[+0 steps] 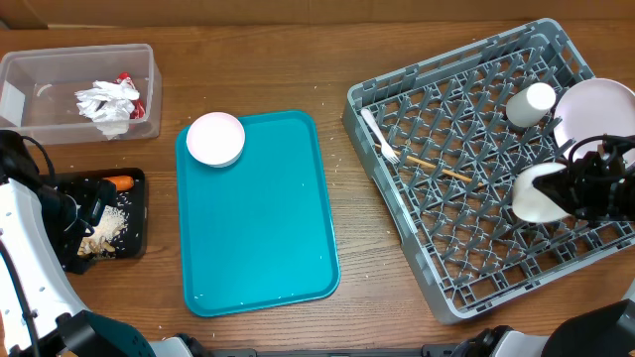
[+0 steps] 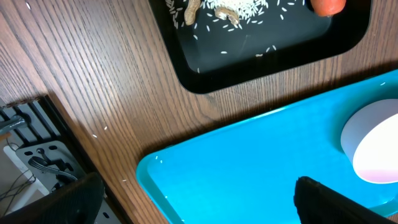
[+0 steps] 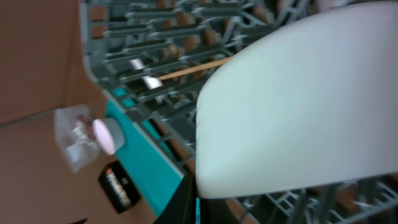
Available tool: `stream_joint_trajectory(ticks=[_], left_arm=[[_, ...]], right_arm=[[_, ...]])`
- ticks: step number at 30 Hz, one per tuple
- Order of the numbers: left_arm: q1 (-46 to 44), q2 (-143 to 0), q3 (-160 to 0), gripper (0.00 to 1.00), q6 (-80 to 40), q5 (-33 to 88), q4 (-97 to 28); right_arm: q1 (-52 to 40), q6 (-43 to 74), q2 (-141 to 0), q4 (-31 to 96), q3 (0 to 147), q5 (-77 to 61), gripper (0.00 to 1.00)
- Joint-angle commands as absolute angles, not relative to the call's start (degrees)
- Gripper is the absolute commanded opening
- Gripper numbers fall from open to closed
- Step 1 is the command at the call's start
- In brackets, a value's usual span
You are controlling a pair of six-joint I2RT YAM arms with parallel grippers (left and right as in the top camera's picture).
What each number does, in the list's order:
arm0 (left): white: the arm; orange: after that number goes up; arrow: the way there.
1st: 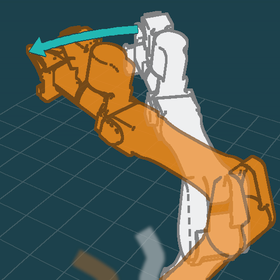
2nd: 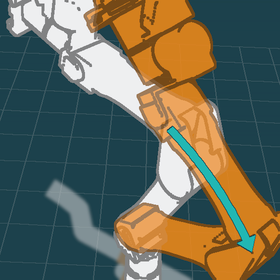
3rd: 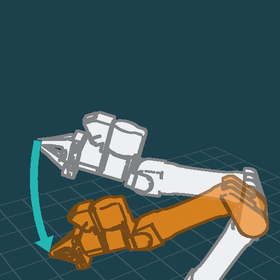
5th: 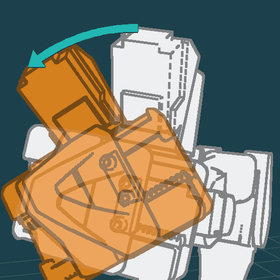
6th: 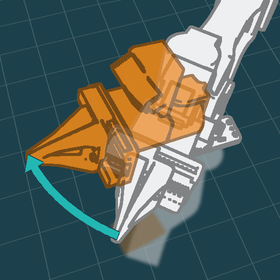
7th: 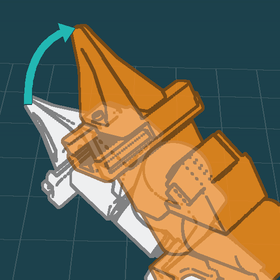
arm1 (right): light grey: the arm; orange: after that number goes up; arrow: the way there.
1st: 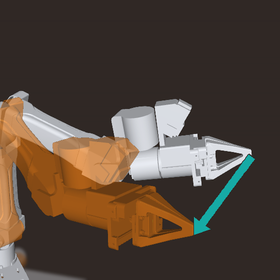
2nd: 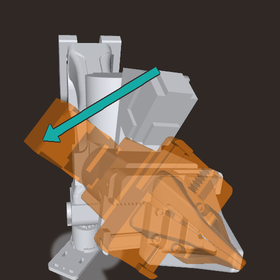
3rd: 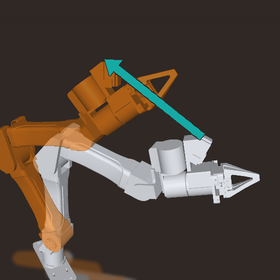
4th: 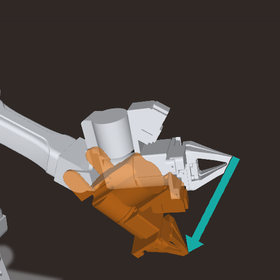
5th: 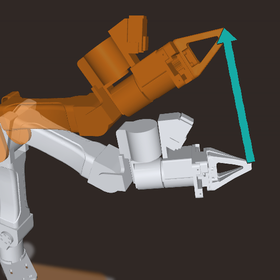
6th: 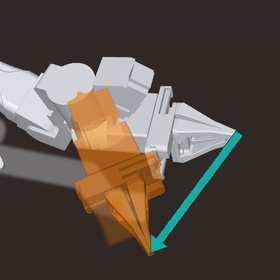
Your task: Sort waste into correct bins and load items into the dishwasher rack
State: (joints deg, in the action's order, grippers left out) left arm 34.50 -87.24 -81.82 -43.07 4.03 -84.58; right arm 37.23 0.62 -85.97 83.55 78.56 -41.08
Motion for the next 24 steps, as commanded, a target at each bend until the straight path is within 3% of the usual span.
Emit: stream_joint_trajectory(ticks=[1, 11, 18, 24], left_arm=[[34.5, -87.3, -81.7, 1.00, -42.2, 3.9, -84.6], [34.5, -87.3, -81.7, 1.00, -42.2, 3.9, -84.6], [34.5, -87.3, -81.7, 1.00, -42.2, 3.9, -84.6], [34.5, -87.3, -81.7, 1.00, -42.2, 3.9, -84.6]], right_arm=[[36.2, -2.1, -85.2, 83.9, 79.5, -48.1, 0.04], [23.4, -9.0, -85.2, 89.2, 78.5, -47.4, 0.04], [11.1, 7.9, -85.2, 81.1, 73.9, -32.9, 0.04], [2.7, 10.6, -85.2, 80.0, 73.0, -31.3, 0.04]])
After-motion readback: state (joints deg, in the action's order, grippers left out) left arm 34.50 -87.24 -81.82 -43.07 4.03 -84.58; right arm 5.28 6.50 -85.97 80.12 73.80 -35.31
